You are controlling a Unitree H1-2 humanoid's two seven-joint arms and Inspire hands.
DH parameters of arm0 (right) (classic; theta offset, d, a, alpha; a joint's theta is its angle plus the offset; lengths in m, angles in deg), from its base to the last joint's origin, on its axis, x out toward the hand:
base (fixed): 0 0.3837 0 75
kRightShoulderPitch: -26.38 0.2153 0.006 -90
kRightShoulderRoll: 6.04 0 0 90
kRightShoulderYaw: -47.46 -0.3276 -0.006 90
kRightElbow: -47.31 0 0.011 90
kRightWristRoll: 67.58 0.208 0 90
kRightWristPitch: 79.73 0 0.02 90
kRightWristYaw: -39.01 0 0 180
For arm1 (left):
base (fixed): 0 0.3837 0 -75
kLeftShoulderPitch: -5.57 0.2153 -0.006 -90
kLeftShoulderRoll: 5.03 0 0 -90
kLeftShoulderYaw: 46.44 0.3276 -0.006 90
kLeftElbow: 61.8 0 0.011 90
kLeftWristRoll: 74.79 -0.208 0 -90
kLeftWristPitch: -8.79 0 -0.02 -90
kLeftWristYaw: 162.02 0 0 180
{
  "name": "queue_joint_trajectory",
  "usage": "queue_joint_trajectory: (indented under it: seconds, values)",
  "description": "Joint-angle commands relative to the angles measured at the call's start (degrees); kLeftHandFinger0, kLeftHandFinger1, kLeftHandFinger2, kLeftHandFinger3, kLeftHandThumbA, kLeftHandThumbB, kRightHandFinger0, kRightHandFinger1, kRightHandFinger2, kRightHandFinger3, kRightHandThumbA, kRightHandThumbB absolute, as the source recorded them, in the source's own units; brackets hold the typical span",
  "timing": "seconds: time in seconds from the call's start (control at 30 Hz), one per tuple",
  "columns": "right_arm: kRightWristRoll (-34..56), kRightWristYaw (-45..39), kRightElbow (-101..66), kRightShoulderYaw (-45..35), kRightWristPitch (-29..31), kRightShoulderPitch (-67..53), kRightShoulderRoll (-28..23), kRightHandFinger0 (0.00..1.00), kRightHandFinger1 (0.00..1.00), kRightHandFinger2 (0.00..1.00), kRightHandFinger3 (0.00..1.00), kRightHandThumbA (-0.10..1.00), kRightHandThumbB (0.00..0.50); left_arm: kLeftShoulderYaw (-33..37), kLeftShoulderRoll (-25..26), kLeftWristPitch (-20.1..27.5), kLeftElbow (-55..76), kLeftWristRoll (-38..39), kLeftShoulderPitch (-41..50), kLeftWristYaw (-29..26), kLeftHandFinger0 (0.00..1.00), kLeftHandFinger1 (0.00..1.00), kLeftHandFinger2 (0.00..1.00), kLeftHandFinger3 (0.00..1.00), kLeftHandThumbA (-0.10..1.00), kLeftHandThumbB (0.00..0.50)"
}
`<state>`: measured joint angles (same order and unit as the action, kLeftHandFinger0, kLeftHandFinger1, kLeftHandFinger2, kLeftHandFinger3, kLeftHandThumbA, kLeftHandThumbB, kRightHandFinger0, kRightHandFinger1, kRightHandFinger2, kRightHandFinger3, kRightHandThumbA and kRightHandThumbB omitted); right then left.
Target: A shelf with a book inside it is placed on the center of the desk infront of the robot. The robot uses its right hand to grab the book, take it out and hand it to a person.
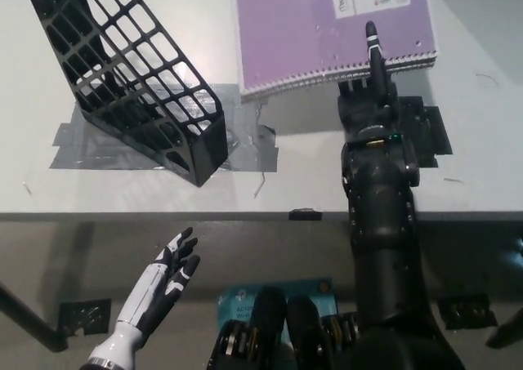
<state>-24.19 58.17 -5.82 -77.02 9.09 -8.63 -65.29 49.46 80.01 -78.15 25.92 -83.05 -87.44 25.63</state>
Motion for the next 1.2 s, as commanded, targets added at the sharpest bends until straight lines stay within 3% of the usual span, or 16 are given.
queue_joint_trajectory:
  seconds: [0.0, 0.07, 0.13, 0.33, 0.47, 0.7, 0.8, 0.9, 1.07, 1.13, 1.17]
  values:
    - [1.7, -18.0, -2.0, 6.4, -2.7, -1.6, -1.9, 1.00, 1.00, 1.00, 1.00, 1.00, 0.382, -0.3, 0.3, 1.7, 1.5, -0.9, -0.8, -0.9, 1.00, 1.00, 1.00, 1.00, 0.92, 0.279]
    - [2.1, -21.8, -3.3, 8.2, -3.6, -2.6, -2.7, 1.00, 1.00, 1.00, 1.00, 1.00, 0.481, -0.3, 0.4, 1.7, 1.4, -0.8, -0.7, -0.9, 1.00, 1.00, 1.00, 1.00, 0.92, 0.274]
    - [2.7, -24.1, -5.1, 9.2, -4.2, -3.4, -3.3, 1.00, 1.00, 1.00, 1.00, 1.00, 0.491, -0.3, 0.4, 2.0, 1.3, -1.0, -0.6, -0.9, 1.00, 1.00, 1.00, 1.00, 0.92, 0.274]
    - [5.1, -25.0, -14.9, 11.6, -7.9, -6.9, -4.1, 1.00, 1.00, 1.00, 1.00, 0.95, 0.500, -0.3, 0.3, 2.1, 1.2, -0.9, -0.6, -1.0, 1.00, 1.00, 1.00, 1.00, 0.93, 0.274]
    - [5.9, -26.1, -25.5, 15.1, -10.5, -12.3, -4.8, 1.00, 1.00, 1.00, 1.00, 0.97, 0.499, -0.4, 0.2, 1.8, 1.3, -0.6, -0.5, -1.0, 1.00, 1.00, 1.00, 1.00, 0.92, 0.275]
    - [5.0, -23.5, -51.7, 23.4, -14.6, -26.9, -6.2, 1.00, 1.00, 1.00, 1.00, 1.00, 0.492, -0.7, 0.5, 1.1, 1.7, -0.4, -0.9, -0.7, 1.00, 1.00, 1.00, 1.00, 0.92, 0.266]
    - [4.4, -24.9, -65.0, 28.0, -15.4, -35.5, -9.1, 1.00, 1.00, 1.00, 1.00, 1.00, 0.500, -0.6, 0.5, 1.3, 1.1, -0.3, -1.4, -0.7, 1.00, 1.00, 1.00, 1.00, 0.92, 0.265]
    - [0.5, -26.7, -70.1, 30.6, -13.6, -40.6, -11.0, 1.00, 1.00, 1.00, 1.00, 1.00, 0.500, -0.7, 0.6, 1.6, 0.8, -0.1, -1.3, -0.7, 1.00, 1.00, 1.00, 1.00, 0.92, 0.264]
    - [-18.2, -31.8, -68.5, 34.3, -0.7, -50.3, -14.7, 1.00, 1.00, 1.00, 1.00, 1.00, 0.500, -0.7, 0.5, 2.3, 0.4, 0.0, -0.7, -0.7, 1.00, 1.00, 1.00, 1.00, 0.92, 0.267]
    - [-20.6, -32.3, -66.6, 35.1, 1.6, -52.1, -16.0, 1.00, 1.00, 1.00, 1.00, 1.00, 0.477, -0.6, 0.4, 2.3, 0.3, 0.0, -0.2, -0.8, 1.00, 1.00, 1.00, 1.00, 0.92, 0.270]
    - [-23.7, -31.9, -64.1, 35.6, 3.3, -53.4, -17.3, 1.00, 1.00, 1.00, 1.00, 1.00, 0.488, -0.6, 0.3, 2.1, 0.4, 0.0, -0.2, -0.8, 1.00, 1.00, 1.00, 1.00, 0.92, 0.270]
